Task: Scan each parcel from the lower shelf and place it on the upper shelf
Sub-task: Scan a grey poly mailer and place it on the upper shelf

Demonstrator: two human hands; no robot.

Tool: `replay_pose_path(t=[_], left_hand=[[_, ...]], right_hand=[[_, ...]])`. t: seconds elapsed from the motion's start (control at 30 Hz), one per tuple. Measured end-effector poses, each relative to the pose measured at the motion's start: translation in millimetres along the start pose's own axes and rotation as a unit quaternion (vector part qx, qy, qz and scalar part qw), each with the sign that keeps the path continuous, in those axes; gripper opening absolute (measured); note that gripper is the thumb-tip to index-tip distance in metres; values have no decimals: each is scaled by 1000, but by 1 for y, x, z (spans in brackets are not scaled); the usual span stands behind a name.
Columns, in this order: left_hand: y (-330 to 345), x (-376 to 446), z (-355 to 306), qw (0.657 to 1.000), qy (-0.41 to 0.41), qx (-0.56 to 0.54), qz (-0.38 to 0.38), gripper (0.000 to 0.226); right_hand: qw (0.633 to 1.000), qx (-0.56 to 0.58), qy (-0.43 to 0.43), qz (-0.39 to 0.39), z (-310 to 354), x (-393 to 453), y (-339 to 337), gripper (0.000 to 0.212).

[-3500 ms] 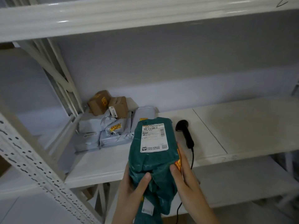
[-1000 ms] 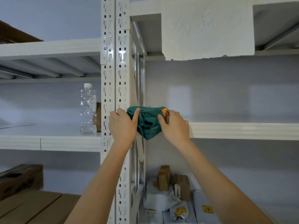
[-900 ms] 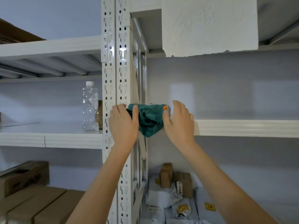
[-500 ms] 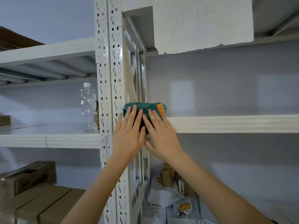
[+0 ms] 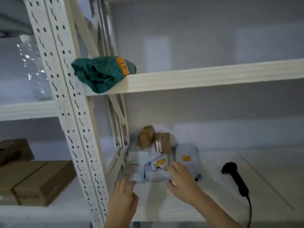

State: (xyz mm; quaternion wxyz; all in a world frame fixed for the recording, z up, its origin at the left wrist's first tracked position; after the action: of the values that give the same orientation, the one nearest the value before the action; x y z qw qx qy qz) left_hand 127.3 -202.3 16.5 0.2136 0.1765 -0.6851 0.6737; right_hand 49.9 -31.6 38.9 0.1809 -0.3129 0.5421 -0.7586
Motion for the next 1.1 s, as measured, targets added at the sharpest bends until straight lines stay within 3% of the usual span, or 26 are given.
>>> replay_pose_path(t=[0.07, 0.13, 0.23, 0.33, 0.5, 0.83, 1.0, 1.1], left_hand=[[45, -25, -5, 997, -15, -36, 63, 41], [70, -40, -18, 994, -14, -23, 101, 23], [98, -40, -36, 985, -21, -31, 167, 19], [115, -16, -50, 981, -16, -62, 182, 35], [145, 23, -70, 972, -5, -127, 197, 26], [201, 115, -96, 952, 10, -222, 208, 40], [226, 144, -105, 945, -16, -250, 212, 41], [241, 155, -111, 934, -36, -238, 265, 50]], right_hand=[[991, 41, 95, 90, -44, -25, 38, 37], [975, 59, 148, 153, -70, -45, 61, 41], [961, 74, 190, 189, -95, -58, 79, 42], [955, 97, 217, 176, -116, -53, 87, 42], [938, 156, 278, 136, -142, -38, 102, 46], [906, 187, 379, 30, -205, 14, 106, 51], [867, 244, 433, 37, -227, 34, 122, 44], [842, 290, 456, 18, -239, 45, 128, 44]])
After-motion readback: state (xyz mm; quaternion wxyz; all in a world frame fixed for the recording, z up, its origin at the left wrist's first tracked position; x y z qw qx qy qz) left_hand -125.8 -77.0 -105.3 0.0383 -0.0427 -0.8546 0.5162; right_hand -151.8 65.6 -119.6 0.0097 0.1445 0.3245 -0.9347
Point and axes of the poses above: each hand's wrist, its own x-axis towards the middle knuckle, its own y-axis out of the palm, z = x × y, the point moved 7 cm from there along x, towards the middle knuckle, and after that the axes turned 9 degrees about z, right-handed, at the moved point
